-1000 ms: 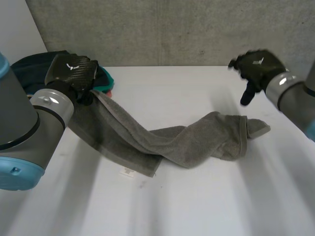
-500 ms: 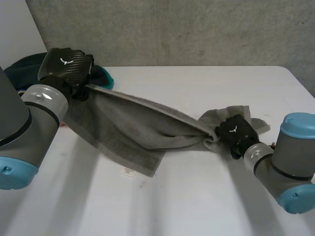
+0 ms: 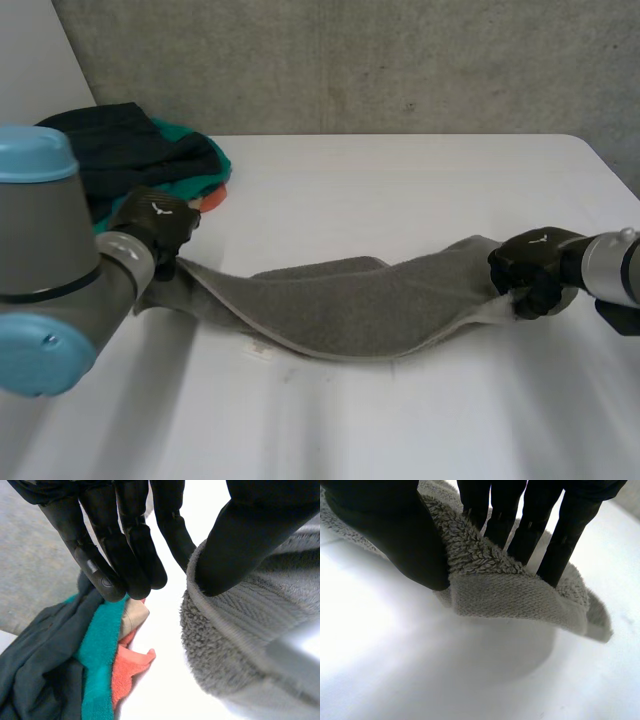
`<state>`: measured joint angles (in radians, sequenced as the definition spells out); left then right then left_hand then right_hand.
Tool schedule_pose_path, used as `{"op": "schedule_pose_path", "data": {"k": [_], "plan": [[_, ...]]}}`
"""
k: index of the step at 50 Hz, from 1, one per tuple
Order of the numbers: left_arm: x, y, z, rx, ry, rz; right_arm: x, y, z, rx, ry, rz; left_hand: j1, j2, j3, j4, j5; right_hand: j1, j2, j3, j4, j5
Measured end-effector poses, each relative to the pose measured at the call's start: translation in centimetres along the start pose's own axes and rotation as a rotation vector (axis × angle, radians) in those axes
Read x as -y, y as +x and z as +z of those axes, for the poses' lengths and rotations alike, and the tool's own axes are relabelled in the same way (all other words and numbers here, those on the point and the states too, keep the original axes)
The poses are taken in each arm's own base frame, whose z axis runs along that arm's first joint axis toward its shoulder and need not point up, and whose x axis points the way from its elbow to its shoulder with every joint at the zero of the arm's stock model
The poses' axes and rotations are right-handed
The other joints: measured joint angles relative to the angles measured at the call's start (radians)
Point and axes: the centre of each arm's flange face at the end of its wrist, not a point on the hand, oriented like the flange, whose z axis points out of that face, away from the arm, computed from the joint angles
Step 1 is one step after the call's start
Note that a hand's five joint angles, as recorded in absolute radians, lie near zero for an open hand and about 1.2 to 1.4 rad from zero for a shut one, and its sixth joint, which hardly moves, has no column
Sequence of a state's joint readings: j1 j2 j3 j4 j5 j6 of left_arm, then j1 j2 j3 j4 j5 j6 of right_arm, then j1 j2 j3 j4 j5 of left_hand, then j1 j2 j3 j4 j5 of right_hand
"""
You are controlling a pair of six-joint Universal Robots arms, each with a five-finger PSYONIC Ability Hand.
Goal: Fold the laundry.
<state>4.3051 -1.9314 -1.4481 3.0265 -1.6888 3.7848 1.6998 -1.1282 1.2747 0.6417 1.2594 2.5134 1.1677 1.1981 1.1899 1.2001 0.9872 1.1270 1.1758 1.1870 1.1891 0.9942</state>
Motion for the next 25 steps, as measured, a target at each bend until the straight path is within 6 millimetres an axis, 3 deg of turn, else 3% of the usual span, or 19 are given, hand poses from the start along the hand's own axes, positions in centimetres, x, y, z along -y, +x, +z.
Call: {"op": "schedule_pose_path", "data": {"k": [5,7,10,14,18,22,25], "plan": [[1.2,-0.3,2.9,0.035,0.048,0.039,1.9,1.7,1.1,-0.024,0.042,0.012,0.000,0.000,0.000,0.000,0.000,0.000,0.000,0.000,0.000,0.000],[4.1,-2.2,4.9,0.135,0.170,0.023,4.5,3.5,2.1,-0.120,0.194,0.020,0.000,0.000,0.000,0.000,0.000,0.000,0.000,0.001,0.001,0.000],[8.3,-5.5,5.7,0.286,0.353,-0.026,7.9,5.7,2.3,-0.237,0.413,0.036,0.000,0.000,0.000,0.000,0.000,0.000,0.000,0.000,0.005,0.000],[13.9,-10.3,4.7,0.488,0.612,-0.110,12.8,8.9,1.1,-0.392,0.772,0.062,0.000,0.000,0.000,0.000,0.000,0.000,0.000,0.000,0.006,0.000],[17.6,-13.8,2.5,0.631,0.818,-0.189,17.0,11.5,-1.6,-0.502,1.162,0.075,0.000,0.000,0.000,0.000,0.000,0.000,0.000,0.000,0.006,0.000],[18.6,-15.0,1.5,0.673,0.892,-0.236,18.6,12.3,-3.3,-0.505,1.376,0.076,0.000,0.000,0.000,0.000,0.000,0.000,0.000,0.000,0.006,0.010],[17.6,-14.6,1.8,0.654,0.864,-0.252,18.3,12.1,-2.9,-0.464,1.389,0.081,0.000,0.000,0.000,0.000,0.000,0.000,0.000,0.000,0.006,0.010]]}}
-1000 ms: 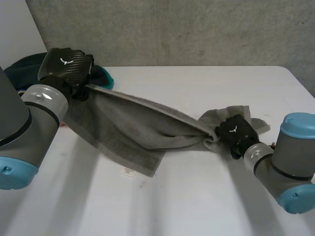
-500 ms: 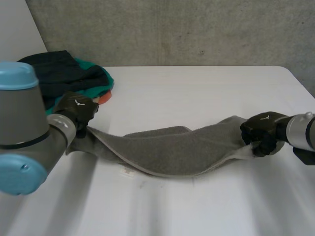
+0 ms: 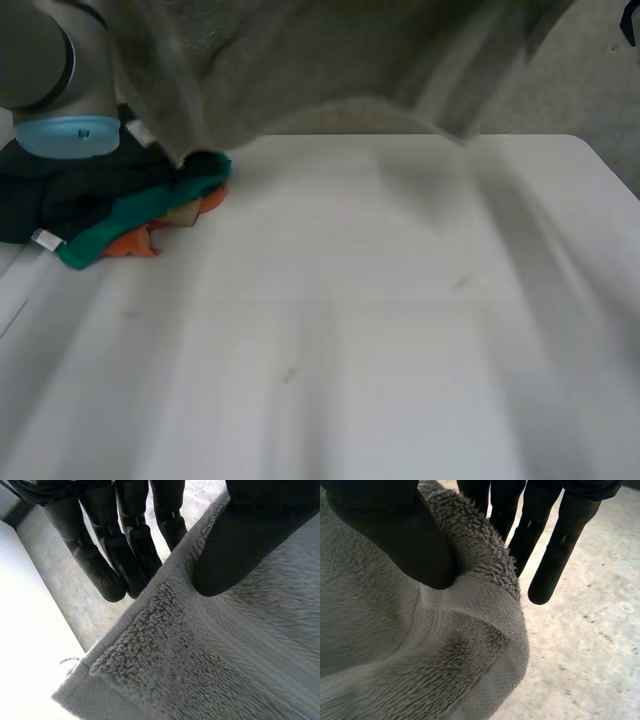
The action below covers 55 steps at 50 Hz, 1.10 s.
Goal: Fold the laundry.
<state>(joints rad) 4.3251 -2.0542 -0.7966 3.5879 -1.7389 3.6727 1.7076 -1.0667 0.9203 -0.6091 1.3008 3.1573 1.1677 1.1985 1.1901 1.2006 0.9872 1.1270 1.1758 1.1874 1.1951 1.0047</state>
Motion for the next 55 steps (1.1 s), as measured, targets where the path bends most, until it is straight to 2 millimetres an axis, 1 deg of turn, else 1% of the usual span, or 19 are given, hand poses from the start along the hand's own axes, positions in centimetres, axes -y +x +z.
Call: {"op": "schedule_pose_path", "data": {"k": [4,5,9,11,13,15,18,22,24,25,29,34,37,40,42,46,50,53,55], "plan": [[-2.6,0.4,-2.1,-0.048,-0.103,0.004,-2.1,-0.5,-1.6,0.047,-0.121,0.033,0.000,0.000,0.000,0.000,0.000,0.000,0.000,0.000,0.000,0.000],[-2.9,0.5,-2.4,-0.055,-0.115,0.005,-2.3,-0.6,-1.8,0.052,-0.138,0.036,0.000,0.000,0.000,0.000,0.000,0.000,0.000,0.000,0.000,0.000],[-7.0,1.8,-6.8,-0.155,-0.283,0.018,-5.9,-1.3,-5.5,0.111,-0.390,0.066,0.000,0.000,0.000,0.000,0.000,0.000,0.000,0.000,0.000,0.000],[-8.5,2.4,-9.0,-0.206,-0.351,0.022,-7.3,-1.7,-7.3,0.143,-0.491,0.072,0.000,0.000,0.000,0.000,0.000,0.000,0.000,0.000,0.000,0.000],[-10.0,3.2,-11.8,-0.270,-0.430,0.027,-8.7,-2.3,-9.7,0.189,-0.610,0.074,0.000,0.000,0.000,0.000,0.000,0.000,0.000,0.000,0.000,0.000],[-11.0,3.7,-14.0,-0.321,-0.491,0.034,-9.5,-2.7,-11.5,0.229,-0.694,0.069,0.000,0.000,0.000,0.000,0.000,0.000,0.000,0.000,0.000,0.000],[-12.2,4.2,-17.5,-0.402,-0.593,0.053,-10.5,-3.6,-14.9,0.311,-0.839,0.042,0.000,0.000,0.000,0.000,0.000,0.000,0.000,0.000,0.000,0.000],[-12.9,4.0,-21.3,-0.498,-0.724,0.098,-10.6,-4.2,-18.1,0.404,-0.980,-0.011,0.000,0.000,0.000,0.000,0.000,0.000,0.000,0.000,0.000,0.000],[-12.9,3.7,-22.7,-0.542,-0.784,0.124,-10.3,-4.2,-19.1,0.443,-1.035,-0.038,0.000,0.000,0.000,0.000,0.000,0.000,0.000,0.000,0.000,0.000],[-12.8,3.6,-23.0,-0.553,-0.799,0.132,-10.1,-4.2,-19.4,0.451,-1.050,-0.045,0.000,0.000,0.000,0.000,0.000,0.000,0.000,0.000,0.000,0.000],[-11.4,2.0,-25.8,-0.678,-0.959,0.222,-8.0,-3.4,-21.2,0.521,-1.231,-0.129,0.000,0.000,0.000,0.000,0.000,0.000,0.000,0.000,0.000,0.000],[-9.4,0.3,-28.1,-0.831,-1.113,0.309,-5.6,-2.4,-22.8,0.604,-1.440,-0.208,0.000,0.000,0.000,0.000,0.000,0.000,0.000,0.000,0.000,0.000],[-8.6,-0.1,-28.7,-0.892,-1.154,0.339,-4.8,-2.1,-23.2,0.637,-1.504,-0.231,0.000,0.000,0.000,0.000,0.000,0.000,0.000,0.000,0.000,0.000],[-8.1,0.1,-28.5,-0.925,-1.155,0.358,-4.8,-2.0,-23.2,0.636,-1.514,-0.236,0.000,0.000,0.000,0.000,0.000,0.000,0.000,0.000,0.000,0.000],[-8.1,0.5,-28.0,-0.924,-1.135,0.366,-5.2,-2.0,-23.0,0.614,-1.494,-0.229,0.000,0.000,0.000,0.000,0.000,0.000,0.000,0.000,0.000,0.000],[-9.0,1.8,-26.1,-0.874,-1.068,0.378,-6.7,-2.2,-22.2,0.555,-1.413,-0.212,0.000,0.000,0.000,0.000,0.000,0.000,0.000,0.000,0.000,0.005],[-10.4,3.6,-23.0,-0.786,-0.954,0.380,-8.6,-2.2,-20.9,0.497,-1.297,-0.224,0.000,0.000,0.000,0.000,0.000,0.000,0.000,0.000,0.000,0.005],[-11.0,4.8,-19.6,-0.698,-0.829,0.376,-9.8,-1.9,-18.8,0.440,-1.165,-0.263,0.000,0.000,0.000,0.000,0.000,0.000,0.000,0.000,0.000,0.005],[-10.7,5.4,-16.4,-0.615,-0.715,0.368,-10.2,-1.6,-16.7,0.390,-1.049,-0.299,0.000,0.000,0.000,0.000,0.000,0.000,0.000,0.000,0.000,0.005]]}}
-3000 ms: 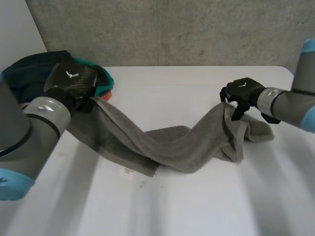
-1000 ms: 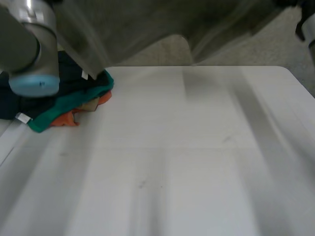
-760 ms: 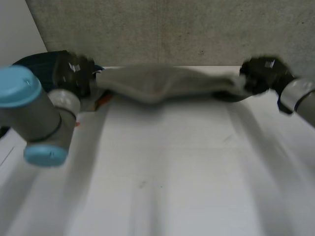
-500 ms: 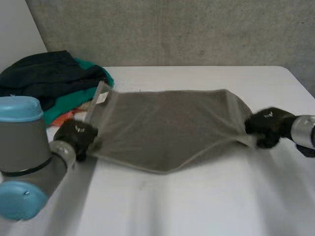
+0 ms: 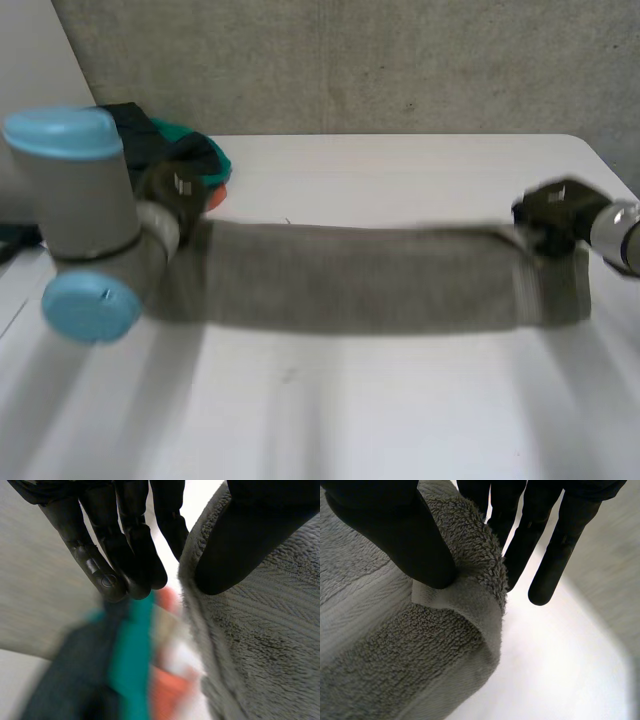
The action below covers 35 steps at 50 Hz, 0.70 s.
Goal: Fold the laundry.
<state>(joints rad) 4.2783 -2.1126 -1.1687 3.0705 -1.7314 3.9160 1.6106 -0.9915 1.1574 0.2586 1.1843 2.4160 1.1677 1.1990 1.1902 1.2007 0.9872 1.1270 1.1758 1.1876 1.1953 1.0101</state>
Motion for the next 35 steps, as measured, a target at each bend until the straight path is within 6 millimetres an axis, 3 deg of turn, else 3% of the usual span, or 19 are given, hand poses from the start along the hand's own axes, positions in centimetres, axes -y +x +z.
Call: {"op": "schedule_pose_path", "data": {"k": [4,5,6,9,12,14,19,25,28,35], "plan": [[5.2,-5.4,2.0,0.244,0.221,-0.061,4.1,3.5,1.3,-0.193,0.255,-0.021,0.000,0.000,0.000,0.000,0.000,0.000,0.000,0.000,0.000,0.000],[5.6,-5.9,2.0,0.263,0.238,-0.067,4.4,3.8,1.3,-0.209,0.276,-0.021,0.000,0.000,0.000,0.000,0.000,0.000,0.000,0.000,0.000,0.000],[7.7,-8.5,1.9,0.363,0.328,-0.105,6.5,5.4,1.2,-0.291,0.392,-0.022,0.000,0.000,0.000,0.000,0.000,0.000,0.000,0.000,0.000,0.000],[11.5,-13.4,0.7,0.547,0.505,-0.190,10.8,8.9,-0.1,-0.455,0.644,-0.002,0.000,0.000,0.000,0.000,0.000,0.000,0.000,0.001,0.000,0.004],[13.3,-15.6,-0.3,0.623,0.588,-0.241,13.0,10.9,-1.3,-0.540,0.782,0.036,0.000,0.000,0.000,0.000,0.000,0.000,0.000,0.001,0.000,0.008],[13.5,-16.1,-0.7,0.630,0.597,-0.262,13.5,11.6,-1.7,-0.559,0.822,0.065,0.000,0.000,0.000,0.000,0.000,0.000,0.000,0.001,0.000,0.010],[11.7,-14.5,-0.1,0.548,0.511,-0.285,12.0,10.8,-0.5,-0.466,0.739,0.117,0.000,0.000,0.000,0.000,0.000,0.000,0.000,0.001,0.000,0.011],[7.1,-9.9,1.4,0.388,0.343,-0.301,8.1,7.7,1.4,-0.277,0.547,0.152,0.000,0.000,0.000,0.000,0.000,0.000,0.000,0.002,0.002,0.011],[5.0,-7.4,1.7,0.313,0.275,-0.301,5.8,5.8,2.1,-0.192,0.450,0.163,0.000,0.000,0.000,0.000,0.000,0.000,0.000,0.002,0.003,0.012],[-0.7,0.6,1.6,0.084,0.098,-0.274,-2.6,-1.2,3.2,0.046,0.149,0.140,0.000,0.000,0.000,0.000,0.000,0.000,0.000,0.002,0.003,0.012]]}}
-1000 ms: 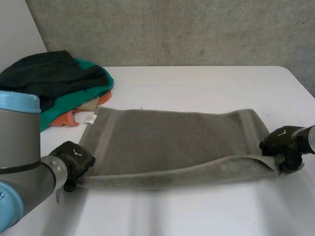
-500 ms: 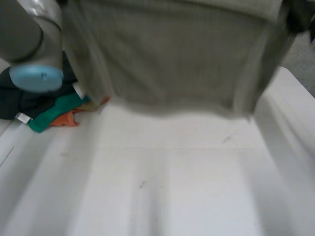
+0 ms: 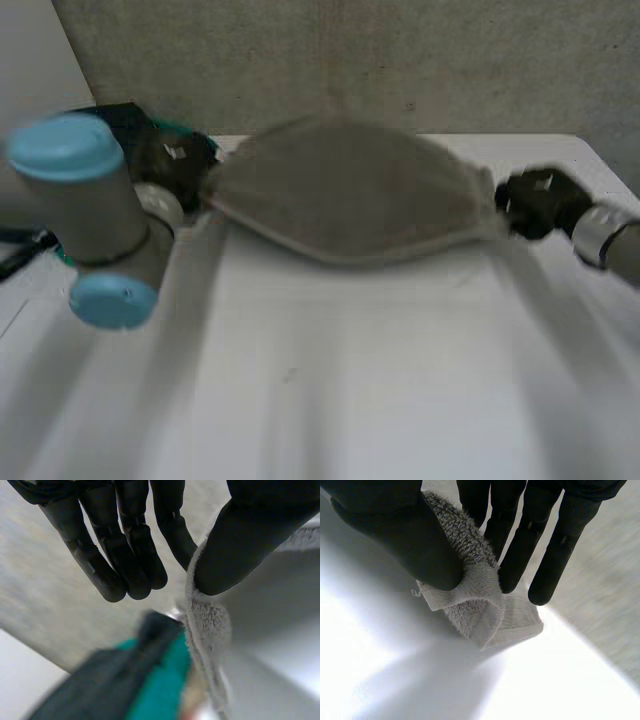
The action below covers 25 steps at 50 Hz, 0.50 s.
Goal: Fold the laundry.
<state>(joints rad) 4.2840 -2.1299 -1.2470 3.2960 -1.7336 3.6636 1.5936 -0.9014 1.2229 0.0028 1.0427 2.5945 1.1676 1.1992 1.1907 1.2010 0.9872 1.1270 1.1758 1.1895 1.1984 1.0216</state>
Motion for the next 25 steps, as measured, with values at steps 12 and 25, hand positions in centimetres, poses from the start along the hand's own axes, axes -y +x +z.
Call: {"op": "schedule_pose_path", "data": {"k": [12,25], "plan": [[-2.6,1.9,-1.4,-0.053,-0.084,0.014,-3.9,-1.5,-1.8,0.070,-0.212,0.022,0.000,0.000,0.000,0.000,0.000,-0.647,-0.708,-0.707,-0.713,-0.730],[-0.8,0.5,-1.9,-0.020,-0.044,-0.042,-0.7,-4.0,-4.7,0.081,-0.202,0.127,0.000,0.000,0.000,0.000,0.000,-0.807,-0.868,-0.892,-0.888,-0.918]]}}
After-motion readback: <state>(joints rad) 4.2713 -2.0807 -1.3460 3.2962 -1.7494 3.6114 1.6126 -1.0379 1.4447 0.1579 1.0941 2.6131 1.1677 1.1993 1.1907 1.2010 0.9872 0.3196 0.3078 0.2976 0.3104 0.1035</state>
